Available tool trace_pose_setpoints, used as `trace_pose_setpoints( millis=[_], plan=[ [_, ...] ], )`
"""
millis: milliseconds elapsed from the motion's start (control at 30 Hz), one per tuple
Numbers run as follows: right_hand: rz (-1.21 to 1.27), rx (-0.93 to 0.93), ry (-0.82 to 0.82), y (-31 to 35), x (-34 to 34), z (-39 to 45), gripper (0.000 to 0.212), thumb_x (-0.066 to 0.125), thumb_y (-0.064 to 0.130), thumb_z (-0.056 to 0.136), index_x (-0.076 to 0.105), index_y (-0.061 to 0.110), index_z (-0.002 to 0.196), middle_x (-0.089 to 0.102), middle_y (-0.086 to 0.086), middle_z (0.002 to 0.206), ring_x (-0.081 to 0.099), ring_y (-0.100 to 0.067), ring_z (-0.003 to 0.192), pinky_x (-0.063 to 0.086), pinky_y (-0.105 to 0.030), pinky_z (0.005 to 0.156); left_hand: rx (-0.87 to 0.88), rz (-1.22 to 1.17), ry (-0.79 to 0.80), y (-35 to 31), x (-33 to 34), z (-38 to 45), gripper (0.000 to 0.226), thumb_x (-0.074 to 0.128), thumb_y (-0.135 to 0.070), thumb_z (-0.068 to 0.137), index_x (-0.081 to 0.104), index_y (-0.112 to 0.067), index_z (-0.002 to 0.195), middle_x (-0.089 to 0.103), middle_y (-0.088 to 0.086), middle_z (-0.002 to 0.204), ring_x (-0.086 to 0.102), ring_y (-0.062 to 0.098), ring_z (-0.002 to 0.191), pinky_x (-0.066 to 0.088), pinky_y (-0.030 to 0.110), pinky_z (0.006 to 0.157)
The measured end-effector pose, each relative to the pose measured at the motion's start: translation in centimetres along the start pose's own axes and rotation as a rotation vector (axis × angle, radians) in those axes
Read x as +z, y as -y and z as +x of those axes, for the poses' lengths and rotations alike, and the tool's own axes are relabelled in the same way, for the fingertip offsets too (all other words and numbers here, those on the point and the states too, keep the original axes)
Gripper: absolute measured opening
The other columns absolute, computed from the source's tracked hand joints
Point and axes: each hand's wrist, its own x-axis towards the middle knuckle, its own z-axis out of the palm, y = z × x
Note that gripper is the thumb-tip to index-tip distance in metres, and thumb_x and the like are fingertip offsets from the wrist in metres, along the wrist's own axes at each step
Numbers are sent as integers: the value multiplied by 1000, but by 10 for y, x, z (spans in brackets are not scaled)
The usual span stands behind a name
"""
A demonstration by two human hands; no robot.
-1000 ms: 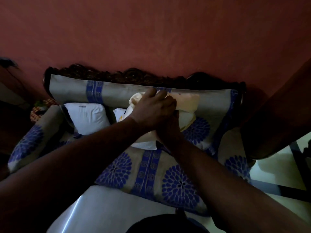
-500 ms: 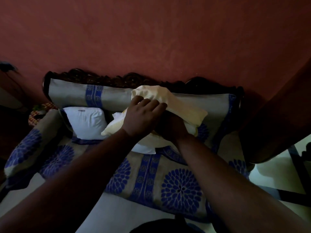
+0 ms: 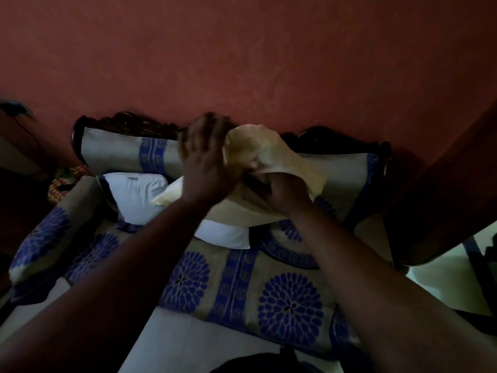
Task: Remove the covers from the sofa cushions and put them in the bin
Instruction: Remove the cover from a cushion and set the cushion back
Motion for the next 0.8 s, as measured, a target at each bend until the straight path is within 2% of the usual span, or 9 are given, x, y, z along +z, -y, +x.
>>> trace_pose_setpoints(
  millis=[67, 133, 233, 333, 433, 567, 633, 700, 800],
  plan=[
    [51, -113, -110, -5, -6, -1, 43, 68, 57, 89, 75, 21, 113, 73, -2, 112, 66, -20, 111, 51, -40, 94, -278, -267, 178, 20, 1, -5, 99, 52, -84, 76, 35, -23, 152, 47, 8, 149, 48, 29, 134, 43, 49, 106],
    [48, -193, -134, 2, -11, 1, 41, 66, 55, 90, 77, 21, 110, 74, -1, 111, 66, -17, 110, 51, -33, 96, -377, -441, 259, 19, 10, -14, 72, 48, -76, 85, 56, -22, 133, 66, 2, 121, 63, 24, 113, 50, 37, 89],
    [-50, -224, -222, 16, -12, 3, 48, 57, 61, 91, 78, 19, 104, 74, -6, 105, 65, -21, 101, 51, -30, 88, -562, -604, 64, 0, 25, -24, 38, 49, -51, 99, 70, -19, 101, 72, -1, 91, 68, 17, 90, 53, 37, 76],
    [-101, -81, 13, 7, -7, -13, 58, 57, 66, 90, 65, 25, 130, 63, -8, 131, 57, -27, 120, 46, -36, 98, -699, -519, 42, 1, 36, -38, 39, 50, -47, 101, 71, -14, 94, 71, 5, 82, 67, 21, 82, 50, 38, 71],
    [-169, -1, 290, -13, 10, -49, 81, 52, 74, 88, 29, 36, 155, 34, -6, 158, 35, -29, 139, 37, -40, 108, -726, -402, 108, 4, 44, -55, 45, 47, -52, 101, 68, -15, 85, 68, 9, 77, 62, 24, 75, 41, 33, 65],
    [-185, -149, 37, -28, 27, -105, 76, 56, 62, 94, 35, 20, 154, 49, -14, 147, 51, -33, 130, 49, -44, 102, -752, -341, 180, 4, 51, -75, 51, 44, -53, 102, 55, -17, 67, 55, 2, 64, 55, 24, 66, 32, 32, 62],
    [-144, -170, -122, -46, 35, -130, 65, 54, 48, 100, 41, 14, 153, 43, -14, 154, 41, -31, 143, 36, -46, 116, -919, -434, 105, 10, 50, -81, 55, 43, -55, 102, 57, -13, 70, 58, 7, 68, 57, 26, 68, 37, 35, 60],
    [-10, 40, -236, -67, 39, -148, 55, 52, 43, 102, 45, 17, 151, 41, -9, 157, 35, -25, 147, 34, -47, 118, -1091, -630, 3, 17, 43, -87, 49, 45, -47, 104, 56, -13, 71, 55, 5, 66, 51, 18, 63, 38, 32, 57],
    [450, 690, -355, -71, 29, -141, 70, 52, 64, 93, 40, 28, 151, 39, -2, 156, 38, -17, 141, 42, -49, 111, -1145, -847, -47, 18, 39, -93, 42, 46, -39, 105, 59, -14, 74, 55, 0, 66, 49, 8, 61, 41, 22, 53]
  ],
)
